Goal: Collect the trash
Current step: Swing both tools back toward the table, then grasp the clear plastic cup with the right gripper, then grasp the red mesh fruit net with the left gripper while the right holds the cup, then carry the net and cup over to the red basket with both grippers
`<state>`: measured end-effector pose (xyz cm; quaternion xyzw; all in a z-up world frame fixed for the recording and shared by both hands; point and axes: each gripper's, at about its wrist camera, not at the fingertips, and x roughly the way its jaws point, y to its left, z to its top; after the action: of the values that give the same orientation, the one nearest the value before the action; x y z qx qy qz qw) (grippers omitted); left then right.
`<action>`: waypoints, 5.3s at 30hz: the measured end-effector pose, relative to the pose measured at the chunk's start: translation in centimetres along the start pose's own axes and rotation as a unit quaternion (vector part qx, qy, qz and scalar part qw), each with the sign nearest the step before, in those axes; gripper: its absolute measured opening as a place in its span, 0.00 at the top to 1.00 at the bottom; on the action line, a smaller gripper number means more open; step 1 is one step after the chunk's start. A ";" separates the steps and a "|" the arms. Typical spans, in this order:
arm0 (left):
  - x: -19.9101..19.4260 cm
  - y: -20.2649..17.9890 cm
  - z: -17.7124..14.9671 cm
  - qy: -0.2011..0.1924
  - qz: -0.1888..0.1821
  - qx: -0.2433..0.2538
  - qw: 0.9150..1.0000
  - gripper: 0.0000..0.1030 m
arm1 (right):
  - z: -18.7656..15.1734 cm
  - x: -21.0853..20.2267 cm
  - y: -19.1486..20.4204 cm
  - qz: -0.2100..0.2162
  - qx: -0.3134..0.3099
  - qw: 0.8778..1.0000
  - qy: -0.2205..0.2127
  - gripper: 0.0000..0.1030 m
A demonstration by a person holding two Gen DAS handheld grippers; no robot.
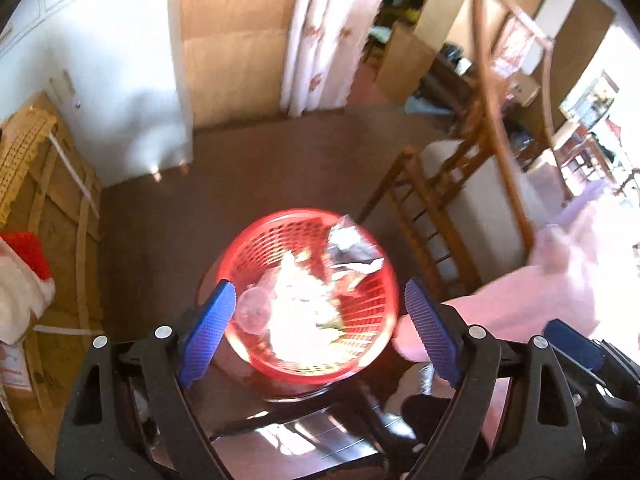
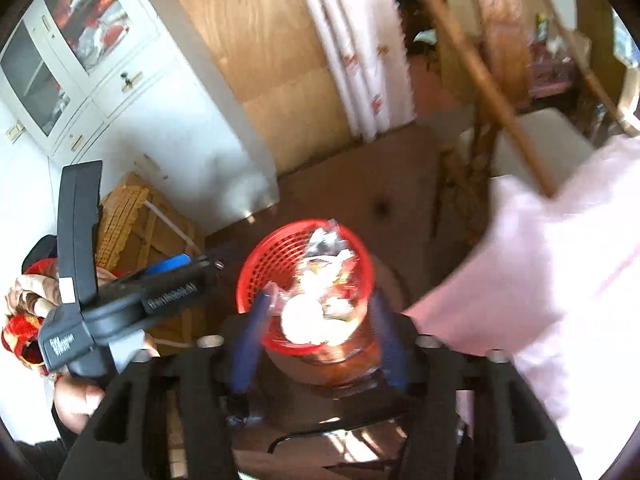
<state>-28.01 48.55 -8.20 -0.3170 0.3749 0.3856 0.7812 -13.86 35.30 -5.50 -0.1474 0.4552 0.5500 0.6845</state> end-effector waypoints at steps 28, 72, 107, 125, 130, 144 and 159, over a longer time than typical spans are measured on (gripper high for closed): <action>-15.2 -48.9 -15.7 0.004 -0.288 0.427 0.858 0.11 | -28.3 -48.0 -31.8 -0.398 0.328 0.839 -0.171 0.30; 1.0 -76.5 -21.3 0.084 -0.195 0.527 0.823 0.07 | -23.2 -41.0 -68.0 -0.443 0.453 0.768 -0.096 0.70; -0.7 -76.8 -22.5 0.078 -0.178 0.516 0.834 0.70 | -27.8 -43.5 -52.3 -0.352 0.395 0.835 -0.151 0.70; -8.3 -55.9 -16.5 0.007 -0.207 0.451 0.868 0.70 | -23.2 -37.4 -38.2 -0.278 0.351 0.876 -0.177 0.70; -8.8 -49.8 -15.9 0.001 -0.214 0.427 0.879 0.70 | -22.6 -34.8 -34.2 -0.265 0.338 0.886 -0.176 0.70; -8.6 -35.5 -13.4 -0.027 -0.193 0.342 0.919 0.70 | -18.5 -27.6 -23.3 -0.212 0.262 0.928 -0.159 0.70; -7.2 -21.3 -7.6 -0.048 -0.139 0.224 0.963 0.70 | -10.0 -19.2 -12.6 -0.152 0.133 0.973 -0.108 0.70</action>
<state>-15.76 29.31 -1.81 -0.1640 0.3655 0.1943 0.8954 -6.94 11.99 0.36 -0.0627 0.4198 0.3866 0.8187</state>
